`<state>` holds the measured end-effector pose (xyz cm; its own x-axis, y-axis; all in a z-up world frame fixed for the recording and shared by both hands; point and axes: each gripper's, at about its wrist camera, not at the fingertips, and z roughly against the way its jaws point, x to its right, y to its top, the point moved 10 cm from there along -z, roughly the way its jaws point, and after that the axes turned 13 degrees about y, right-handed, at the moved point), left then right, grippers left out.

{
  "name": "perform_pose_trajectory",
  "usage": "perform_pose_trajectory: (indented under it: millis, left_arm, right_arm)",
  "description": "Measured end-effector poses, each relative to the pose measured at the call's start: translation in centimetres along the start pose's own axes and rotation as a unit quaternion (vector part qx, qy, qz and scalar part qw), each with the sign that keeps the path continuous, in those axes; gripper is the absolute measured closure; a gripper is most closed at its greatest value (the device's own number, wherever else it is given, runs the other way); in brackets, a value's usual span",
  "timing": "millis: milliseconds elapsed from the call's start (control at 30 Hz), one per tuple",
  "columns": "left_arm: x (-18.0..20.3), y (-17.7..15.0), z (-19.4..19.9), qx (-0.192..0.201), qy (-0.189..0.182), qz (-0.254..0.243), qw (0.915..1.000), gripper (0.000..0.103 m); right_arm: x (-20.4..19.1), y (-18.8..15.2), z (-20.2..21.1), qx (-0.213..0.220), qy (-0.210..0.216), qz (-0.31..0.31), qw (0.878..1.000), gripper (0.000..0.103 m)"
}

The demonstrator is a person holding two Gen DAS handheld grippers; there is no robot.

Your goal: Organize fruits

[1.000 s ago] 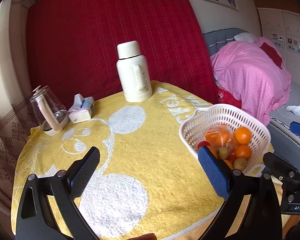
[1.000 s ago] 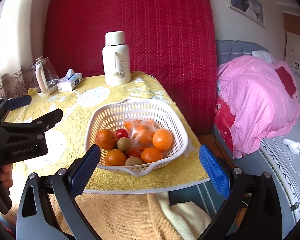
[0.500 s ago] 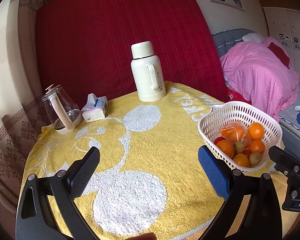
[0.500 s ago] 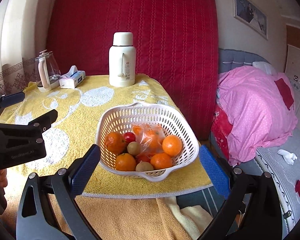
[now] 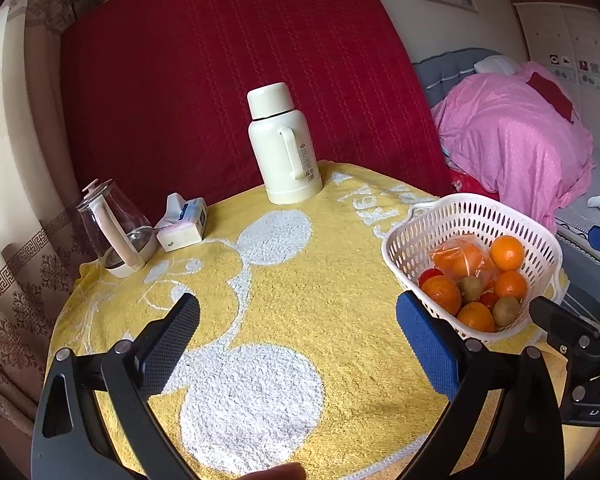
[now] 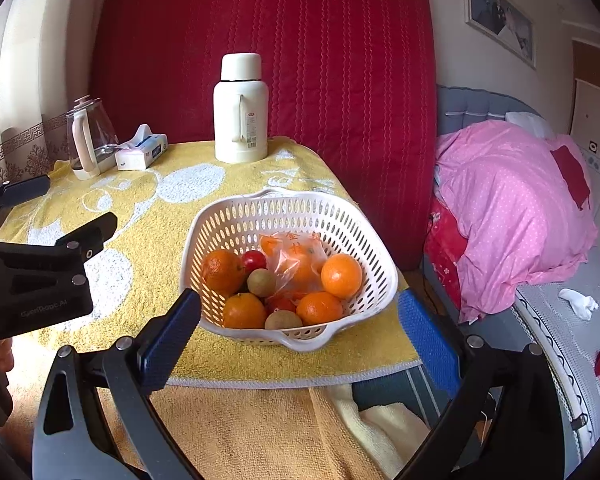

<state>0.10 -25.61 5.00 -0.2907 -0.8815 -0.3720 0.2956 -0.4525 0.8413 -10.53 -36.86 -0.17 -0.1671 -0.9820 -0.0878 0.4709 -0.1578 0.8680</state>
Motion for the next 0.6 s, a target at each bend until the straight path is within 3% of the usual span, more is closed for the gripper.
perform_pose_trajectory:
  millis: [600]
  left_arm:
    - [1.7, 0.0, -0.4, -0.001, 0.000, -0.026, 0.9997, 0.005]
  right_arm:
    - [1.0, -0.4, -0.3, 0.000, 0.003, -0.008, 1.000, 0.003]
